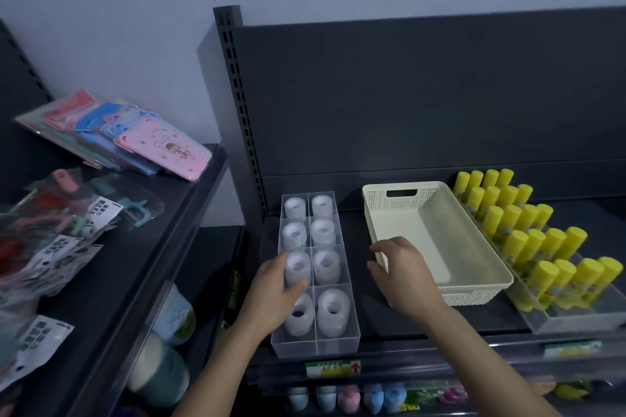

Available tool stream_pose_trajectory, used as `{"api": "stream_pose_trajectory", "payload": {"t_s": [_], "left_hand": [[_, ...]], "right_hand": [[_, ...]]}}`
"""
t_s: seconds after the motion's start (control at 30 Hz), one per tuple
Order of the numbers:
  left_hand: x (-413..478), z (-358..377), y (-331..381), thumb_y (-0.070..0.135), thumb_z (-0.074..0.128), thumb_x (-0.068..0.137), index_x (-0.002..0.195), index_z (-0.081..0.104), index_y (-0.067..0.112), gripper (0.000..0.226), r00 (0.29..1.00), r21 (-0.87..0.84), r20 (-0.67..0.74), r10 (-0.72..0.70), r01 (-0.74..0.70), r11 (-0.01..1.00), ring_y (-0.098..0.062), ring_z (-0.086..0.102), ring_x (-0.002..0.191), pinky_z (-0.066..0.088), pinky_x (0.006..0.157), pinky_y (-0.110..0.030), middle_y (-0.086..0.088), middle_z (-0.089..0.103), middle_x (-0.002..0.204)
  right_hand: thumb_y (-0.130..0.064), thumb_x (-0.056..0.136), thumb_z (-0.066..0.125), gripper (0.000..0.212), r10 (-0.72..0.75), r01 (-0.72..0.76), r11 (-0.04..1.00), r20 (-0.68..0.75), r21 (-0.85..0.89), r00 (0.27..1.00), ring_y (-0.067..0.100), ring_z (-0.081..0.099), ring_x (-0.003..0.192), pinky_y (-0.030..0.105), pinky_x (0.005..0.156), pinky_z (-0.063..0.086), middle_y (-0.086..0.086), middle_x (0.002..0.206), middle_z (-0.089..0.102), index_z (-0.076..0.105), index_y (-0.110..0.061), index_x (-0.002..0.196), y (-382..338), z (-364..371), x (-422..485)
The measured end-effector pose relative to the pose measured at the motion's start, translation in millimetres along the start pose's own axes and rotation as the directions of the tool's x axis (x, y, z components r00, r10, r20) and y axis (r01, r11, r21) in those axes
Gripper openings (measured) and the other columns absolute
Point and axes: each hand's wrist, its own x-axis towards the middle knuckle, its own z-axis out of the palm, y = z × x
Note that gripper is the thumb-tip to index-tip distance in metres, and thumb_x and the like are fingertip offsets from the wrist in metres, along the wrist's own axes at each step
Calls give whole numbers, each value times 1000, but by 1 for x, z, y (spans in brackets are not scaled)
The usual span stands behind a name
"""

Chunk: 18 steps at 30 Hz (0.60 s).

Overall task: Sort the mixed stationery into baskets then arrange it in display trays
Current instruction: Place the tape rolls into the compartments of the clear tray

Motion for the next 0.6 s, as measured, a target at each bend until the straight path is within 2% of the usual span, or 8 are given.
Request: {"api": "stream_pose_trajectory", "payload": {"t_s": [0.07, 0.1, 0.17, 0.3, 0.43, 0.5, 0.6], "left_hand": [[6, 4, 6, 32, 64, 87, 116, 55, 20, 33, 999, 24, -13, -39, 39, 999, -11, 55, 103, 49, 88, -28, 4, 56, 112], [9, 5, 9, 31, 65, 85, 115, 55, 19, 34, 997, 16, -41, -66, 67, 998, -11, 56, 100, 50, 86, -31, 3, 57, 111], [12, 9, 12, 30, 67, 84, 112, 55, 19, 33, 991, 22, -89, -99, 101, 995, -11, 57, 96, 50, 82, -31, 4, 59, 108], [18, 17, 11, 29, 69, 82, 110, 55, 16, 34, 991, 120, -72, -111, 119, 986, -16, 58, 99, 50, 85, -37, 2, 60, 107], [23, 28, 16, 25, 71, 78, 100, 54, 17, 30, 988, 97, -65, -143, 149, 984, -16, 56, 96, 50, 83, -36, -1, 56, 105], [25, 36, 22, 30, 70, 78, 102, 52, 16, 33, 983, 135, -60, -172, 179, 974, -19, 53, 101, 49, 85, -36, -2, 51, 109], [34, 48, 34, 42, 65, 79, 114, 49, 15, 47, 988, 318, -105, -112, 140, 938, -29, 37, 126, 37, 103, -41, -7, 38, 131]], "right_hand": [[-16, 88, 59, 29, 29, -29, 1000, -7, -3, 1000, 28, 56, 104, 29, 89, 42, 12, 115, 59, 63, -9, 116, 8, -4, 2], [-17, 88, 59, 30, 43, -44, 999, -8, -9, 999, 27, 56, 105, 29, 89, 42, 11, 116, 59, 63, -9, 117, 12, -6, 3], [-17, 89, 58, 30, 73, -73, 997, -2, -14, 997, 25, 56, 106, 28, 89, 42, 10, 118, 59, 62, -10, 118, 21, -8, 3], [-17, 90, 57, 30, 97, -97, 995, 17, -8, 995, 24, 56, 106, 27, 89, 42, 9, 119, 58, 62, -10, 119, 36, -10, 4], [-16, 90, 57, 30, 87, -87, 996, 29, 3, 996, 24, 56, 106, 28, 91, 43, 10, 118, 58, 62, -9, 118, 42, -11, 7], [-16, 90, 57, 30, 83, -84, 996, 30, 13, 996, 24, 56, 106, 29, 91, 43, 10, 119, 58, 62, -9, 118, 45, -13, 9], [-17, 90, 58, 30, 107, -108, 994, 27, 26, 994, 25, 58, 101, 29, 89, 44, 9, 120, 57, 62, -9, 118, 53, -20, 13]]}}
